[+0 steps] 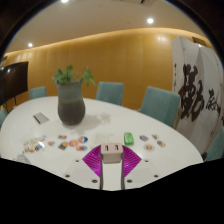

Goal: Unplug charger

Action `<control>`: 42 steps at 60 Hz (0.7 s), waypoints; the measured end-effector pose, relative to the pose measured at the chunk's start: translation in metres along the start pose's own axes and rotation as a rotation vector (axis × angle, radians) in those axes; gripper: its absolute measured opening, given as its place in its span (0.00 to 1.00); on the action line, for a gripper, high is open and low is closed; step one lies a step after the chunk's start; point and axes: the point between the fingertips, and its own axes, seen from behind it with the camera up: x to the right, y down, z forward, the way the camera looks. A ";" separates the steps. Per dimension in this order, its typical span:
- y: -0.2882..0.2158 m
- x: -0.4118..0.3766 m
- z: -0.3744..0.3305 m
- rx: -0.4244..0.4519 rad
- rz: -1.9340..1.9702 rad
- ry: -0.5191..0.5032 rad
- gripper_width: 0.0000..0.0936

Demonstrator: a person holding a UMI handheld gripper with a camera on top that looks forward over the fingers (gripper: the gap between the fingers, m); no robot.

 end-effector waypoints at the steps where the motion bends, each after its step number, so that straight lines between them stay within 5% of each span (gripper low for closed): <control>1: 0.012 0.006 0.003 -0.037 -0.004 0.004 0.26; 8: 0.119 0.034 0.019 -0.183 -0.067 0.008 0.31; 16: 0.142 0.050 0.019 -0.243 -0.048 -0.011 0.38; 23: 0.140 0.060 0.012 -0.244 -0.045 -0.007 0.54; 30: 0.122 0.065 -0.013 -0.216 -0.051 -0.009 0.94; 42: 0.092 0.064 -0.101 -0.170 -0.052 -0.008 0.93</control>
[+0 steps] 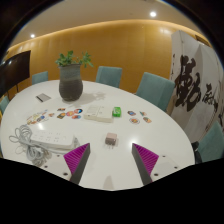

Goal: Unplug charger

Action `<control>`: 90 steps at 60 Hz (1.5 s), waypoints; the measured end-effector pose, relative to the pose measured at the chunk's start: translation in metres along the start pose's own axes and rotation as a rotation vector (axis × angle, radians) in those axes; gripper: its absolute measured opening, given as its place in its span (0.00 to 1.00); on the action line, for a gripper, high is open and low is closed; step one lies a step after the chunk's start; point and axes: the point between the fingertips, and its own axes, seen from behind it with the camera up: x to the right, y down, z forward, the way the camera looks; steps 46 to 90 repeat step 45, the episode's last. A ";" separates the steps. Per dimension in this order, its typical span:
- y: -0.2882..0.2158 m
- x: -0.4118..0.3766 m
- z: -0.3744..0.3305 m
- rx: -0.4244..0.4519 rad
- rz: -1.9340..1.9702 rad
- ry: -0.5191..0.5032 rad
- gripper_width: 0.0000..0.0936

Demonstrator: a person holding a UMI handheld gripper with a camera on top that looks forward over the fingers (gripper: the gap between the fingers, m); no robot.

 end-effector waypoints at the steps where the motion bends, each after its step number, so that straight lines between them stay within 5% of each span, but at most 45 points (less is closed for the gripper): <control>1: -0.001 -0.001 -0.010 0.006 -0.003 0.000 0.93; 31: 0.026 -0.026 -0.242 0.050 0.000 0.055 0.92; 90: 0.031 -0.028 -0.259 0.065 -0.020 0.066 0.93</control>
